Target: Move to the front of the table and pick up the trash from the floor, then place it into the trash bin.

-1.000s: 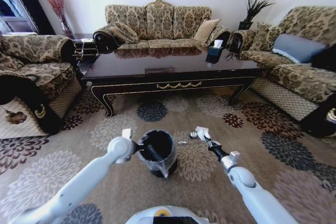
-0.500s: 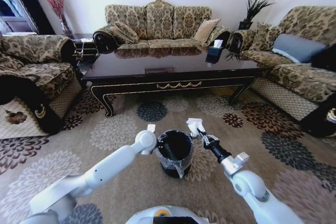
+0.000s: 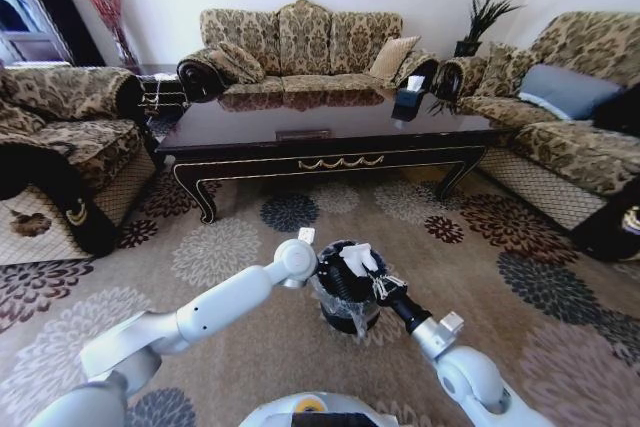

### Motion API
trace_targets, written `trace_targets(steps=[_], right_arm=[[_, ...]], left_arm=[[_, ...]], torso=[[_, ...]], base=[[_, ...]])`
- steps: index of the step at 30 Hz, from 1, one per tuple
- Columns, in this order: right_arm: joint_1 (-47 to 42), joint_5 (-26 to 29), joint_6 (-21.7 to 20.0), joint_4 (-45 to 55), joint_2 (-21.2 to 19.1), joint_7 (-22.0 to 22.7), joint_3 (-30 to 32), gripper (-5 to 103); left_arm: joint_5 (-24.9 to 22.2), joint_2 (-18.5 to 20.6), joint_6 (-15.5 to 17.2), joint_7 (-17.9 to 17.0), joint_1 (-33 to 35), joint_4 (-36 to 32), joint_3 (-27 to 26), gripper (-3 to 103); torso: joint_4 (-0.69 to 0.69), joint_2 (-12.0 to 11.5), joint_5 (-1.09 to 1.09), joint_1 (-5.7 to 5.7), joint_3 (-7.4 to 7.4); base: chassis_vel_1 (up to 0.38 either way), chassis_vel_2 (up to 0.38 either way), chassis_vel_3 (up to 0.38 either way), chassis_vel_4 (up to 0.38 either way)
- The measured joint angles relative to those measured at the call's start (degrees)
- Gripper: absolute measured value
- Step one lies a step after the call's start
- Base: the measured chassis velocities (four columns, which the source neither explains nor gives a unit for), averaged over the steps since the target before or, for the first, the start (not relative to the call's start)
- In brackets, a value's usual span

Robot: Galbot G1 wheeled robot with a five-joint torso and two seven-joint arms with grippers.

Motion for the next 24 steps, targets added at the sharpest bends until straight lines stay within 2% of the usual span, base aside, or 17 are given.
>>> trace_targets(steps=[7, 8, 10, 11, 13, 14, 16, 17, 19, 20, 22, 23, 24], right_arm=[[-0.1, -1.9, 0.8, -1.8, 0.2, -0.1, -0.2, 0], [-0.1, -2.0, 0.9, -1.8, 0.2, -0.1, -0.2, 10], [-0.2, -2.1, 0.9, -1.7, 0.2, -0.2, -0.1, 10], [-0.3, -2.1, 0.9, -1.6, 0.2, -0.2, 0.0, 21], [-0.4, -2.1, 0.8, -1.3, 0.2, -0.2, 0.0, 21], [-0.5, -2.1, 0.8, -1.1, 0.2, -0.2, 0.0, 32], [-0.5, -2.1, 0.8, -1.0, 0.3, -0.2, 0.0, 32], [-0.6, -2.1, 0.7, -0.9, 0.3, -0.2, 0.0, 43], [-0.8, -2.1, 0.6, -0.7, 0.3, -0.2, 0.0, 43], [-0.9, -2.2, 0.6, -0.6, 0.3, -0.3, 0.0, 54], [-1.1, -2.2, 0.6, -0.5, 0.3, -0.4, 0.0, 54], [-1.3, -2.3, 0.6, -0.3, 0.4, -0.4, 0.0, 65], [-1.3, -2.3, 0.6, -0.2, 0.4, -0.5, 0.0, 65]], left_arm=[[0.0, 0.8, 0.0, -0.3, 0.3, -0.4, 0.0, 0], [0.0, 0.9, 0.0, -0.3, 0.5, -0.4, -0.1, 0], [0.1, 1.0, 0.1, -0.3, 0.8, -0.4, -0.3, 0], [0.1, 1.0, 0.1, -0.3, 1.0, -0.4, -0.4, 0], [0.2, 1.0, 0.1, -0.3, 1.4, -0.3, -0.6, 0], [0.3, 1.0, 0.1, -0.3, 1.5, -0.3, -0.7, 0], [0.4, 1.0, 0.1, -0.3, 1.6, -0.3, -0.8, 0], [0.4, 1.1, 0.1, -0.3, 1.7, -0.2, -0.9, 0], [0.5, 1.2, 0.2, -0.2, 2.0, -0.1, -1.1, 0], [0.9, 1.3, 0.2, -0.2, 2.2, -0.1, -1.2, 0], [1.2, 1.3, 0.2, -0.2, 2.4, 0.0, -1.4, 0], [1.4, 1.4, 0.2, -0.2, 2.7, 0.0, -1.6, 0], [1.5, 1.4, 0.2, -0.2, 2.8, 0.0, -1.7, 0]], torso=[[0.02, 0.0, 0.01, 0.00, 0.00], [0.02, 0.0, 0.01, 0.00, 0.00], [0.02, 0.0, 0.01, 0.00, 0.00], [0.02, 0.0, 0.01, 0.00, 0.00], [0.02, 0.0, 0.01, 0.00, 0.00], [0.01, 0.0, 0.01, 0.00, 0.00], [0.01, 0.0, 0.01, 0.00, 0.00], [0.01, 0.0, 0.01, 0.00, 0.00], [0.01, 0.0, 0.01, 0.00, 0.00], [0.01, 0.0, 0.01, 0.00, 0.00], [0.01, 0.0, 0.01, 0.00, 0.00], [0.01, 0.0, 0.01, 0.00, 0.00], [0.01, 0.0, 0.01, 0.00, 0.00]], base=[[0.000, 0.000, 0.000, 0.000], [0.000, 0.000, 0.000, 0.000], [0.000, 0.000, 0.000, 0.000], [0.000, 0.000, 0.000, 0.000], [0.000, 0.000, 0.000, 0.000], [0.000, 0.000, 0.000, 0.000], [0.000, 0.000, 0.000, 0.000], [0.000, 0.000, 0.000, 0.000], [0.000, 0.000, 0.000, 0.000], [0.000, 0.000, 0.000, 0.000], [0.000, 0.000, 0.000, 0.000], [0.000, 0.000, 0.000, 0.000], [0.000, 0.000, 0.000, 0.000]])
